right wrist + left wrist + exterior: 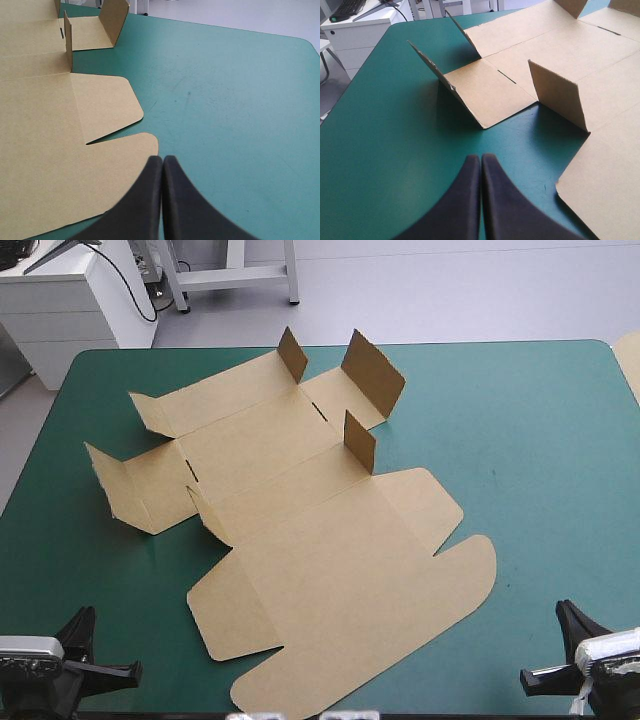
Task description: Fold the box
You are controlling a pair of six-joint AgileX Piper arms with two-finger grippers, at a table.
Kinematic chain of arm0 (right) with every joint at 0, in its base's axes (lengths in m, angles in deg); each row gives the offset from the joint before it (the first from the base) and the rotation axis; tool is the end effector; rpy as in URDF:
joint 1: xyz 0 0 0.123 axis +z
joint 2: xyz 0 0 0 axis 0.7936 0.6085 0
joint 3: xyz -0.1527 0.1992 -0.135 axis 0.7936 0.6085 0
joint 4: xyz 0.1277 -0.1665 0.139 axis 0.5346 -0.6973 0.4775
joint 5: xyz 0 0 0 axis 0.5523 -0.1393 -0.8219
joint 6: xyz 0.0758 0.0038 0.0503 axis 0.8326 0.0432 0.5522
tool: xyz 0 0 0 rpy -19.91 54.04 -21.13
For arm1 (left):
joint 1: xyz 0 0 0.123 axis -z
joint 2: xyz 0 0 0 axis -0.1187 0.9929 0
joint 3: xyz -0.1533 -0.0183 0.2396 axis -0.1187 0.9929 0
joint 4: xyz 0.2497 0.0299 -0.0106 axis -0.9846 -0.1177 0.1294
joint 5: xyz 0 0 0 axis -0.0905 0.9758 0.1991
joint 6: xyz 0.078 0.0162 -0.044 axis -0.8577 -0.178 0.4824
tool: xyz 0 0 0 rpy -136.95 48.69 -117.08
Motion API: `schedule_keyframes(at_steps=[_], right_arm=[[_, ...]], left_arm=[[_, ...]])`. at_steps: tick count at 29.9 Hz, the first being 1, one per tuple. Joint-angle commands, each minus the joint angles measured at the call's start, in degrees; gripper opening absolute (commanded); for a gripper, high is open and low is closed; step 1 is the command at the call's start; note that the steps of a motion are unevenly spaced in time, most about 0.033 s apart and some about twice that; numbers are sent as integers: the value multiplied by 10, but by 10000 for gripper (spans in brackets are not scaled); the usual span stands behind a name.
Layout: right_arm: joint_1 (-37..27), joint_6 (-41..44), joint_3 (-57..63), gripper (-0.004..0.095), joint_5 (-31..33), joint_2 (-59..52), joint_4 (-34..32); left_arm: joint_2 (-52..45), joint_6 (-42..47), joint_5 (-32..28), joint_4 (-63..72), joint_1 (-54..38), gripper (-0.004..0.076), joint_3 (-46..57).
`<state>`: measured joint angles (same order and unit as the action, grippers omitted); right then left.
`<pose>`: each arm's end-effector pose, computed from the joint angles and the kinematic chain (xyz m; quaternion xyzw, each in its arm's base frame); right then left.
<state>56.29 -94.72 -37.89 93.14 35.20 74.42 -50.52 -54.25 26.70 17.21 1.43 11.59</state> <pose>0.0077 0.0064 0.2831 -0.0826 0.7865 0.0169 0.6118 0.0066 -0.0060 0.2794 0.0292 0.8029 0.0318 0.5945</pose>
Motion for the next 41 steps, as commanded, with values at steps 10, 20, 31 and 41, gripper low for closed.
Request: schedule_keyframes(at_steps=[10, 20, 31, 41], right_arm=[[-3, -2, -12, -21, -44, -14, 0], [-3, -6, -16, -21, -62, -13, 2], [-3, -176, -87, -21, -68, 177, 139], [1, -394, -221, -17, -41, 448, 219]], left_arm=[[-2, 3, -42, 4, 5, -8, -12], [-2, 3, -44, 4, 5, -8, -12], [-2, 3, -44, 4, 5, -8, -12], [-2, 3, -44, 4, 5, -8, -12]])
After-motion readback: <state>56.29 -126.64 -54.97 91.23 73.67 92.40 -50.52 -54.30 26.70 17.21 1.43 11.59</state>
